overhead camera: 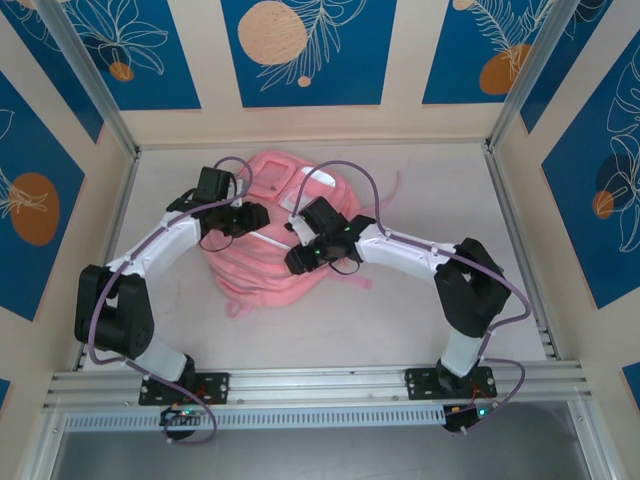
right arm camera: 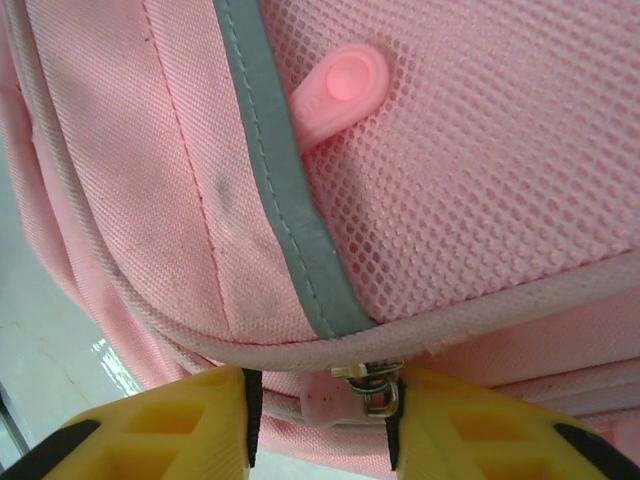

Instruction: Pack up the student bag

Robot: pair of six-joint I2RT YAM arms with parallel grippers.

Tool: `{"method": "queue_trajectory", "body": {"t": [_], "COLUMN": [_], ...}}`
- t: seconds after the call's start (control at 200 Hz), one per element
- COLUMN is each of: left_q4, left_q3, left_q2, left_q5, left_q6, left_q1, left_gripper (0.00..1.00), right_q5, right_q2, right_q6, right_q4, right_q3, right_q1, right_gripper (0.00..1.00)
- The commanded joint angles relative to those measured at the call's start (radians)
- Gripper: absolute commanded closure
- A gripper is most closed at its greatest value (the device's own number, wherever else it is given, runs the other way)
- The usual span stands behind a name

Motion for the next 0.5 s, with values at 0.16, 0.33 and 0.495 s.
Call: {"method": "queue_trajectory", "body": {"t": [0.16,0.33,0.495], "left_q4": [0.031,0.049,0.068], "left_q3": [0.039,0.038,0.048], "left_q2": [0.017,0.029,0.065], "left_q5": [0.053,0.073,0.079], "left_q6": [-0.011,-0.017,-0.027], "left_q1": [-0.010,-0.017,-0.035], "left_gripper": [0.66,0.70,0.73], "right_q5": [0.025,0.031,0.045], "right_q2": [0.029,0.025,-0.010], "right_q6": [0.028,0.054,0.052], "right_q4": [0.041,0.072,0.061], "right_q3": [0.036,0.030,0.016], "right_q1": [0.008,0.006,0.003], "right_gripper": [0.69,0.87,1.00]}}
